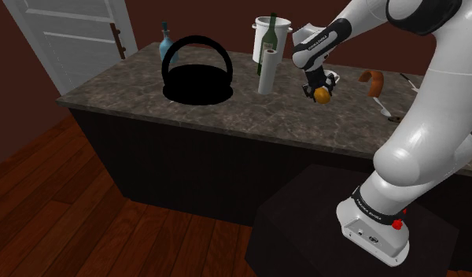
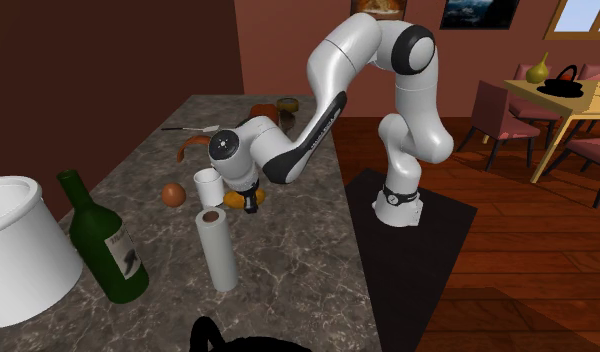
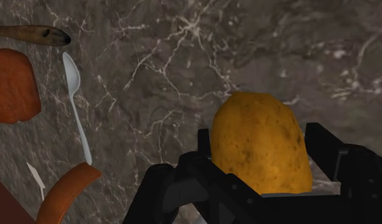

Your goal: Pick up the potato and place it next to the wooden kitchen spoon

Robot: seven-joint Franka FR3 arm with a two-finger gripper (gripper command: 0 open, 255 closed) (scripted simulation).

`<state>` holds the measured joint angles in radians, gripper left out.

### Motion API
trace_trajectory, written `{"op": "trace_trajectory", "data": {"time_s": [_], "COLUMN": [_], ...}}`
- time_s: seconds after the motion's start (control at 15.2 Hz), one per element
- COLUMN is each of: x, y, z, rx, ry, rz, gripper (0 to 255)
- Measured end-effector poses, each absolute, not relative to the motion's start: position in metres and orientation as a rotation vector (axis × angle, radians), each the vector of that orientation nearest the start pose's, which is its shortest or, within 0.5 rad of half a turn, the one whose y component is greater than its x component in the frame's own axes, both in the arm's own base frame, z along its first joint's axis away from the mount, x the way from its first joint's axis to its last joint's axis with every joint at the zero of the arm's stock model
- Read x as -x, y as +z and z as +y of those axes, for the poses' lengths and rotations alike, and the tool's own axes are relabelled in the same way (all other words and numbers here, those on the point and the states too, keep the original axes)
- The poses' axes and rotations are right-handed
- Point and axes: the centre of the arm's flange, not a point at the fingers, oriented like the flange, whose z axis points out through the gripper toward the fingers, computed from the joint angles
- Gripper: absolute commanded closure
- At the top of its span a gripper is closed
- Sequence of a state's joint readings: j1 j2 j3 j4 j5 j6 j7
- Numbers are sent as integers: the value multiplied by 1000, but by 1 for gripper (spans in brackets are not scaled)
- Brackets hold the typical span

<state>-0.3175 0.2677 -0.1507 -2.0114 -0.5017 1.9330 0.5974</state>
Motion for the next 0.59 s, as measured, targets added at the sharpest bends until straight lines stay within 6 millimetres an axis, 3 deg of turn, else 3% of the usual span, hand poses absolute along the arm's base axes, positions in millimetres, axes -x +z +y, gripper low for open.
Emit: {"op": "trace_trajectory", "data": {"time_s": [0.59], "x": [-487], "y": [349], "z": [-281], "rx": [3304], "ry": [567], "rz": [1400], "gripper": [255]}}
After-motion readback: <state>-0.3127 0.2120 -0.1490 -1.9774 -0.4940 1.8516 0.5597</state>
